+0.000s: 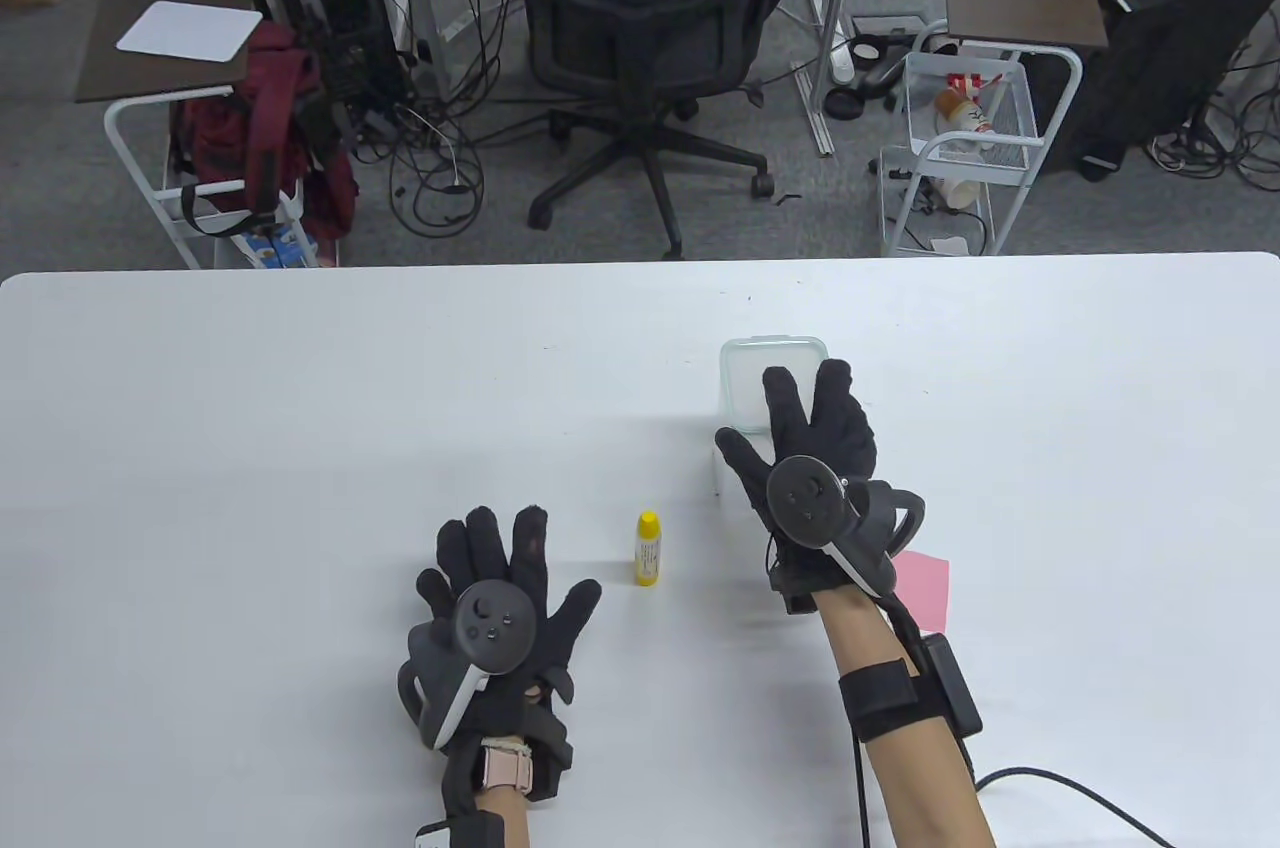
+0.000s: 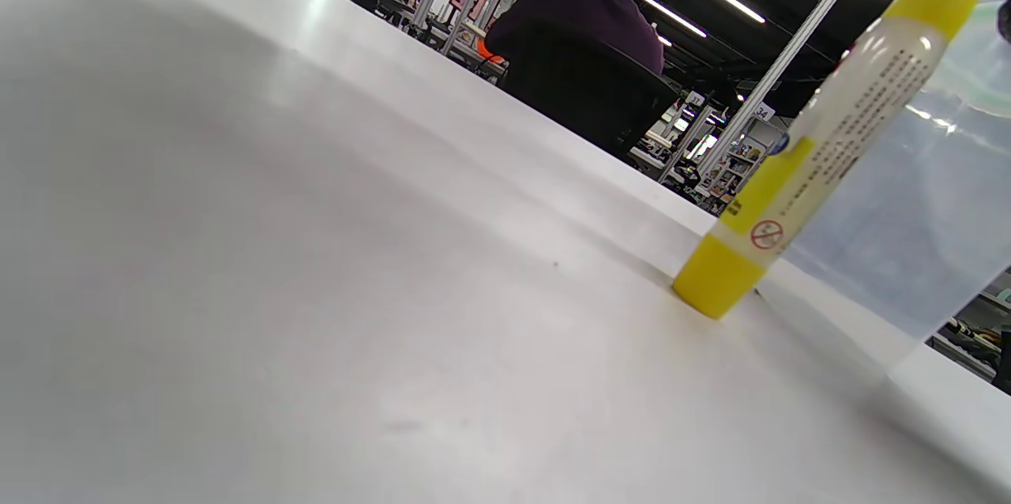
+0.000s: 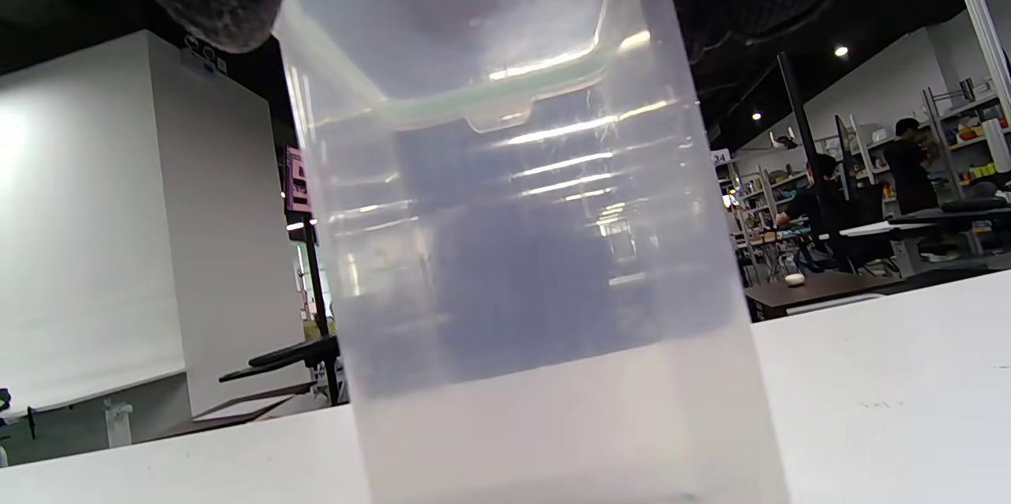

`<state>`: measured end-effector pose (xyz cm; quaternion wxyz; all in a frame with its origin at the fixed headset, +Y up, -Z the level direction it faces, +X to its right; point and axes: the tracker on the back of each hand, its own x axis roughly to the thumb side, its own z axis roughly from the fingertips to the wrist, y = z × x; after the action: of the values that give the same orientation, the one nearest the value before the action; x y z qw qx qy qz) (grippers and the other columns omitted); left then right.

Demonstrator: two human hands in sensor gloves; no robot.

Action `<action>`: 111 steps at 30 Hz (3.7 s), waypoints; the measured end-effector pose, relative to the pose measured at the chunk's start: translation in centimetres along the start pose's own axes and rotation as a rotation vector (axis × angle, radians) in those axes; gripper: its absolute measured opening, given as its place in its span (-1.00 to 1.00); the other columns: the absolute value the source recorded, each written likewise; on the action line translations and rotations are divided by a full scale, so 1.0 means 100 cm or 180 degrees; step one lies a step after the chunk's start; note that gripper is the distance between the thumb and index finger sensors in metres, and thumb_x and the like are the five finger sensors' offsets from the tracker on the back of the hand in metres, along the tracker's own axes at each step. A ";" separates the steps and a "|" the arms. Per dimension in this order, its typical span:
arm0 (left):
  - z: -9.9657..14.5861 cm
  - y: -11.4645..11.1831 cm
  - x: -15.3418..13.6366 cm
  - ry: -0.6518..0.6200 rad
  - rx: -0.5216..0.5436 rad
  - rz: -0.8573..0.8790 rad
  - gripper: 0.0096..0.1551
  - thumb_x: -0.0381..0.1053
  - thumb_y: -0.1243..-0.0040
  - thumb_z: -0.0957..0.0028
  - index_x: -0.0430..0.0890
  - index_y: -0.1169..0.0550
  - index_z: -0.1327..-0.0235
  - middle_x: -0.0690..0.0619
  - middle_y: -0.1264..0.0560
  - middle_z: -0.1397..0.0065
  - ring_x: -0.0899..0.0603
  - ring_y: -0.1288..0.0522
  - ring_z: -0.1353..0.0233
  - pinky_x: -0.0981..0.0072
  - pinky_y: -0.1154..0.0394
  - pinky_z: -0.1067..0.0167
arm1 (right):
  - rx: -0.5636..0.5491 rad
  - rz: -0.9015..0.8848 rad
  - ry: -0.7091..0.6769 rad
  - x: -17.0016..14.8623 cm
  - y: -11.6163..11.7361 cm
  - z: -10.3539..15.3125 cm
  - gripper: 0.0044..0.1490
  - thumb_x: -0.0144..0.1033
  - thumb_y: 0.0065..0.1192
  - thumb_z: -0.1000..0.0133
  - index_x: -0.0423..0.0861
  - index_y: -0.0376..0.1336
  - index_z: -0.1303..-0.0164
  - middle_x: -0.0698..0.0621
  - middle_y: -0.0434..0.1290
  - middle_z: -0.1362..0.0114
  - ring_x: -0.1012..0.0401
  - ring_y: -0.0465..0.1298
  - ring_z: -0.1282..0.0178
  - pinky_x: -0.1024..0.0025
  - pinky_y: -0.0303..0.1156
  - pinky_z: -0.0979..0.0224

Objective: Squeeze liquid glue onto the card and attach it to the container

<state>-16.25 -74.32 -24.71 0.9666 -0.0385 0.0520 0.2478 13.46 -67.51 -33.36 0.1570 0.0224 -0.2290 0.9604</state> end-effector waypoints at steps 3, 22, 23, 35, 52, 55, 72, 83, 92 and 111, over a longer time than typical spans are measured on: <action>-0.001 0.000 0.000 -0.0007 -0.0002 0.0042 0.06 0.64 0.21 0.09 0.41 0.25 -0.63 0.13 0.42 -0.79 -0.10 0.54 -0.73 -0.11 0.48 -0.57 | -0.0246 -0.0044 -0.0179 -0.003 -0.012 0.010 -0.02 0.39 0.04 -0.26 -0.09 0.12 -0.70 -0.32 0.07 -0.75 -0.40 0.33 -0.49 -0.30 0.32 -0.50; 0.006 -0.004 0.007 -0.0135 -0.0017 -0.0001 0.06 0.63 0.21 0.08 0.40 0.23 -0.64 0.12 0.39 -0.79 -0.11 0.52 -0.74 -0.11 0.46 -0.57 | -0.0648 -0.0033 -0.0675 -0.006 -0.048 0.099 -0.02 0.40 0.04 -0.23 -0.14 0.22 -0.60 -0.35 0.21 -0.66 -0.38 0.44 -0.36 -0.26 0.42 -0.36; 0.006 -0.004 0.007 -0.0138 -0.0016 0.0001 0.06 0.63 0.21 0.08 0.40 0.23 -0.64 0.12 0.39 -0.79 -0.12 0.52 -0.74 -0.11 0.46 -0.57 | -0.0633 -0.0026 -0.0678 -0.005 -0.047 0.101 -0.02 0.40 0.04 -0.23 -0.14 0.21 -0.61 -0.35 0.21 -0.66 -0.38 0.44 -0.36 -0.26 0.42 -0.35; 0.007 -0.006 0.009 -0.0183 -0.0039 0.0009 0.06 0.63 0.20 0.08 0.39 0.22 -0.64 0.11 0.38 -0.80 -0.12 0.50 -0.74 -0.11 0.45 -0.58 | -0.0472 0.0189 -0.0746 -0.005 -0.046 0.110 -0.02 0.41 -0.12 -0.30 -0.11 0.12 -0.69 -0.35 0.13 -0.70 -0.36 0.40 -0.40 -0.25 0.39 -0.38; 0.006 -0.020 0.020 -0.0281 -0.0231 0.0196 0.09 0.59 0.12 0.06 0.34 0.26 -0.61 0.06 0.30 -0.80 -0.17 0.35 -0.76 0.04 0.32 -0.66 | -0.0173 -0.0544 0.0185 -0.117 -0.071 0.102 -0.51 -0.24 0.04 -0.33 -0.14 0.23 -0.43 -0.15 0.40 -0.40 0.00 0.55 -0.11 0.13 0.52 -0.18; 0.006 -0.025 0.029 -0.0344 -0.0236 0.0286 0.12 0.56 0.06 0.05 0.31 0.27 -0.61 0.07 0.26 -0.81 -0.16 0.29 -0.78 0.06 0.25 -0.69 | 0.0011 -0.0546 0.0309 -0.128 -0.049 0.105 -0.54 -0.27 0.07 -0.31 -0.13 0.26 -0.38 -0.14 0.43 -0.34 0.04 0.57 -0.04 0.18 0.55 -0.10; -0.039 -0.052 0.058 -0.0108 -0.0285 0.0701 -0.11 0.27 -0.21 -0.02 0.24 -0.05 -0.55 0.20 -0.16 -0.70 -0.06 -0.23 -0.70 0.22 -0.22 -0.67 | -0.0054 -0.0755 0.0286 -0.130 -0.041 0.105 -0.55 -0.25 0.07 -0.30 -0.12 0.28 -0.36 -0.13 0.45 -0.31 0.06 0.58 0.00 0.21 0.56 -0.06; -0.011 -0.023 0.059 -0.0507 -0.0128 0.0842 -0.30 0.27 -0.22 -0.01 0.18 -0.26 -0.39 0.18 -0.42 -0.46 -0.06 -0.49 -0.49 0.19 -0.46 -0.50 | -0.0107 -0.0757 0.0125 -0.122 -0.041 0.107 -0.55 -0.25 0.07 -0.30 -0.12 0.28 -0.35 -0.13 0.46 -0.30 0.06 0.58 0.00 0.21 0.56 -0.06; 0.024 -0.021 0.065 -0.0908 -0.0062 0.1125 -0.31 0.27 -0.25 0.04 0.14 -0.34 -0.35 0.12 -0.48 -0.37 -0.10 -0.55 -0.38 0.15 -0.53 -0.38 | -0.0436 -0.0850 -0.0040 -0.111 -0.060 0.116 -0.55 -0.25 0.06 -0.30 -0.13 0.28 -0.35 -0.13 0.45 -0.30 0.06 0.58 0.01 0.21 0.56 -0.05; 0.072 -0.024 0.127 -0.2005 -0.0028 -0.0137 -0.35 0.28 -0.31 0.15 0.13 -0.50 -0.23 0.10 -0.60 -0.21 -0.11 -0.64 -0.20 0.13 -0.62 -0.20 | -0.0272 -0.1039 -0.1820 -0.008 -0.085 0.151 -0.41 0.03 0.09 -0.27 -0.09 0.30 -0.37 0.02 0.57 -0.11 0.14 0.63 0.19 0.27 0.59 0.11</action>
<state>-3.42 -69.63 -19.02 0.9400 0.0348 -0.2519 0.2273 16.43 -67.31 -16.25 0.2390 0.3208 -0.2974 0.8669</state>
